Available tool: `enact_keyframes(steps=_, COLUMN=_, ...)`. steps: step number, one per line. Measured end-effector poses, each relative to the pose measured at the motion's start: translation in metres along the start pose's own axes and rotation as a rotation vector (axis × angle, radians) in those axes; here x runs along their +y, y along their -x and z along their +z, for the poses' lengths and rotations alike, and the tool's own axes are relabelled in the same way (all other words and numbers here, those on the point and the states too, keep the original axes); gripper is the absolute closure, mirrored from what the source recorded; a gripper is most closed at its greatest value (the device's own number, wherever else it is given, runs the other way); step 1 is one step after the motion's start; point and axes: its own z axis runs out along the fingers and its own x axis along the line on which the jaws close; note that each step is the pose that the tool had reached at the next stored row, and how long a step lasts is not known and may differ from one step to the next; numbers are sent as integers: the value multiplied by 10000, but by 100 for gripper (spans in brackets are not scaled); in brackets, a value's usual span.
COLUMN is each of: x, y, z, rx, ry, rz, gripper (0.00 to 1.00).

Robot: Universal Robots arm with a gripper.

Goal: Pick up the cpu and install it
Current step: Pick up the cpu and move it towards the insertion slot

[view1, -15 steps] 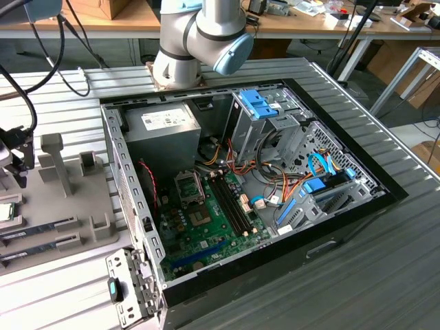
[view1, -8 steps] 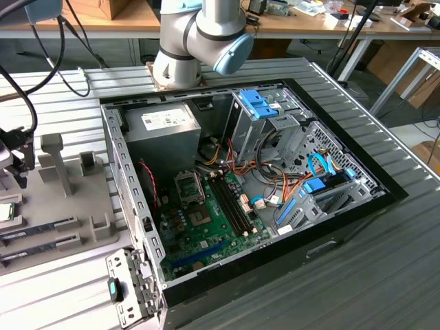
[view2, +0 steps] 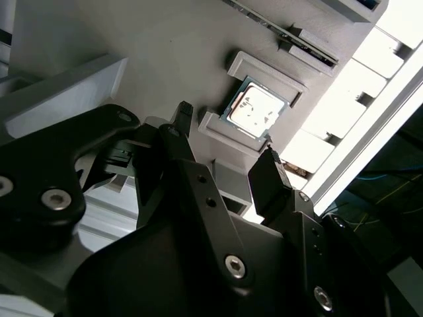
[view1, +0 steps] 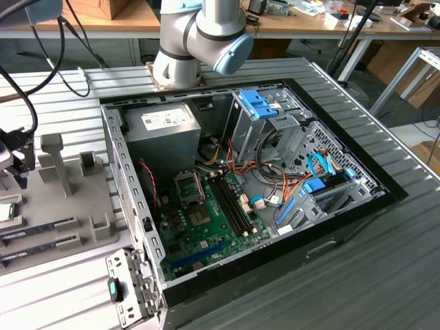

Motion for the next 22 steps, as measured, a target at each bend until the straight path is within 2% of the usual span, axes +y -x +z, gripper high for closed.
enact_keyframes(steps=22, x=3, y=-2, z=56, rx=-1, ry=0, rz=0, gripper=38)
